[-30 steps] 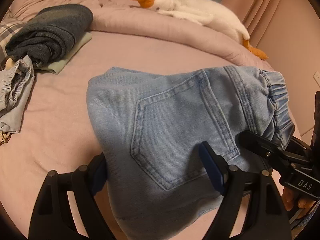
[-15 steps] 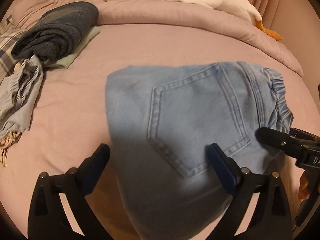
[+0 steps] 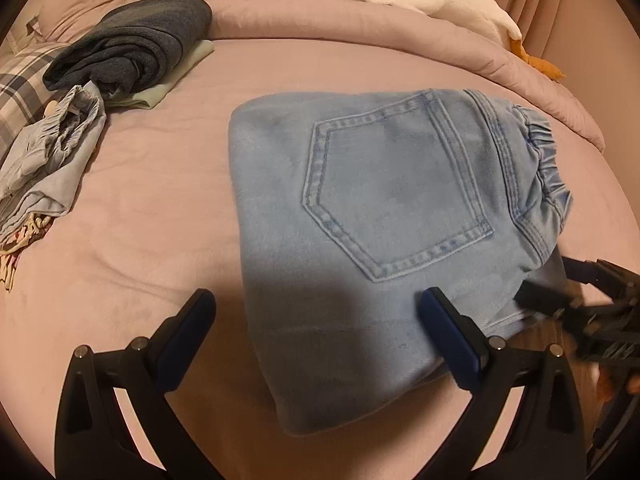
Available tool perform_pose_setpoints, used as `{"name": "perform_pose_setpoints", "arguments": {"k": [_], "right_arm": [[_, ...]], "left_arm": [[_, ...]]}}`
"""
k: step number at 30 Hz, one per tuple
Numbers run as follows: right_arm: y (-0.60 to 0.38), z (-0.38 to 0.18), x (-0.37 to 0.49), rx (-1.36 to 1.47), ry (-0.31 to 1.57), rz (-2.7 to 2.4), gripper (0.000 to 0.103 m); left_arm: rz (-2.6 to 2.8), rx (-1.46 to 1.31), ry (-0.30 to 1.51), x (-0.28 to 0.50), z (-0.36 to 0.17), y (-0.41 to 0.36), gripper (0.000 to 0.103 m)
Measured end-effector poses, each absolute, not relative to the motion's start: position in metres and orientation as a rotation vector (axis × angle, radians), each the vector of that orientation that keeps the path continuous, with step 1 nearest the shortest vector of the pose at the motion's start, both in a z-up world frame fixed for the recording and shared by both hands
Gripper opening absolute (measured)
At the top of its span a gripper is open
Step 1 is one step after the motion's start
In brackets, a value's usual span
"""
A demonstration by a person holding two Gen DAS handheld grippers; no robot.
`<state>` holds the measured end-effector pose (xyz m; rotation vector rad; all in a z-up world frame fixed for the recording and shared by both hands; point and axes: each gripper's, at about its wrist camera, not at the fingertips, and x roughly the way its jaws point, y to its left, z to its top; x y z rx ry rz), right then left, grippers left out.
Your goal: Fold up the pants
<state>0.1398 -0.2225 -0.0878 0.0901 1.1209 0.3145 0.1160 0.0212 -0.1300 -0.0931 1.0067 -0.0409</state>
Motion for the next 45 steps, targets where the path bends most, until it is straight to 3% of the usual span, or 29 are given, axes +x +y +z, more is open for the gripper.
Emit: {"name": "perform_pose_setpoints", "arguments": {"k": [4,18,23,31,45], "right_arm": [[-0.212,-0.095,0.132,-0.060,1.118,0.299,0.086],[-0.225,-0.037,0.095,-0.034,0.987,0.325,0.086],[-0.219,-0.019,0.082,-0.051,0.959,0.342,0.101],[-0.211,0.019,0.059,-0.060,0.880,0.361,0.102],[-0.205,0.051,0.026,-0.065,0.797,0.410,0.102]], "left_arm": [[-0.030,-0.082,0.994,0.108,-0.120,0.020,0.102],[-0.065,-0.091,0.936,0.066,-0.067,0.007,0.102],[-0.074,-0.111,0.927,0.051,-0.048,0.003,0.102],[-0.024,-0.049,0.838,0.005,0.004,-0.006,0.102],[0.048,-0.017,0.814,-0.023,0.018,-0.011,0.102]]}}
